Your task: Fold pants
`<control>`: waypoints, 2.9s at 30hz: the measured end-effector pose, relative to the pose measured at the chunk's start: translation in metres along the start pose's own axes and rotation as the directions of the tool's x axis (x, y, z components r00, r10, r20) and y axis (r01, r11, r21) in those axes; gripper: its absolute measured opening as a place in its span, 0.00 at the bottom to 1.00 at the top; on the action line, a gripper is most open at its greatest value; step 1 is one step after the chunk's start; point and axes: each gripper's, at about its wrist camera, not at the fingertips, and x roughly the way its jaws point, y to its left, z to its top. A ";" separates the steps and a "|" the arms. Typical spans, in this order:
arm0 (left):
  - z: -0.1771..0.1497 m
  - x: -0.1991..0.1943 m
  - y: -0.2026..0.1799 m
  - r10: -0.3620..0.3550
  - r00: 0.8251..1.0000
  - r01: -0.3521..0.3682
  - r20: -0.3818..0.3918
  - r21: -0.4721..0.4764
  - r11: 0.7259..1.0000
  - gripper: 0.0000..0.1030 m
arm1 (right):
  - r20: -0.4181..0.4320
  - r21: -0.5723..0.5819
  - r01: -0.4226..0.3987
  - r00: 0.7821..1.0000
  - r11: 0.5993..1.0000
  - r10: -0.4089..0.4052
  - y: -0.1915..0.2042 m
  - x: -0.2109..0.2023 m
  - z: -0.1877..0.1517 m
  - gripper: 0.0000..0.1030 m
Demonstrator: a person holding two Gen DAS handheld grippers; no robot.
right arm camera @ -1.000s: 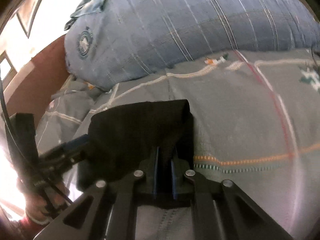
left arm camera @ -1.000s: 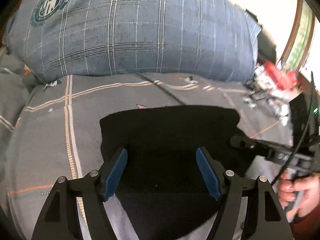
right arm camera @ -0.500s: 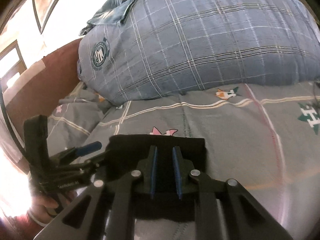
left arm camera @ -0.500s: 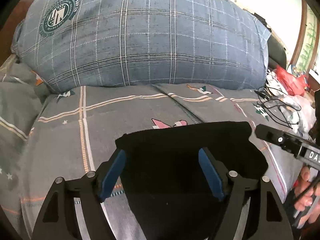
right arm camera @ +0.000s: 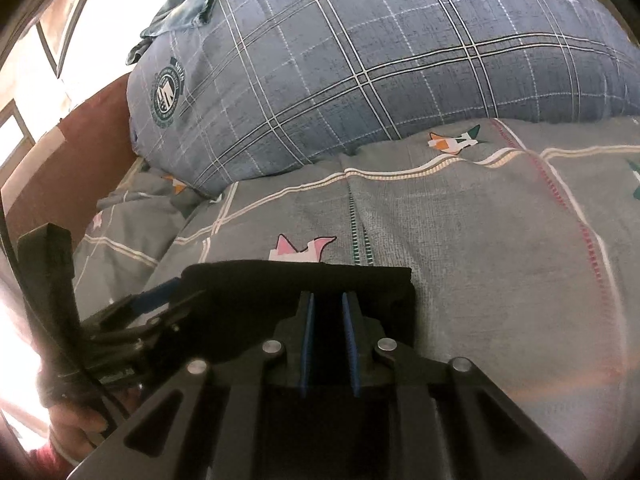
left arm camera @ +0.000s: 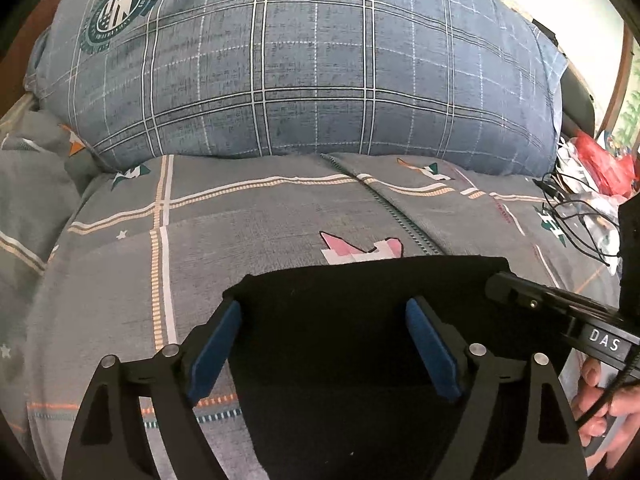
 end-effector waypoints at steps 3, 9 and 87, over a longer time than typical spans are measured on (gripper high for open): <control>0.000 -0.004 0.000 -0.003 1.000 0.003 0.000 -0.005 1.000 0.82 | 0.000 -0.021 0.012 1.000 1.000 -0.012 0.006 -0.010 -0.001 0.17; -0.001 -0.022 0.001 -0.009 1.000 0.009 0.017 -0.007 1.000 0.82 | 0.023 -0.063 0.014 1.000 0.998 -0.013 0.021 -0.044 -0.011 0.28; -0.031 -0.001 0.029 -0.165 0.982 0.141 -0.088 -0.227 0.964 0.96 | -0.103 0.115 -0.218 0.968 0.969 0.230 -0.028 -0.011 -0.030 0.81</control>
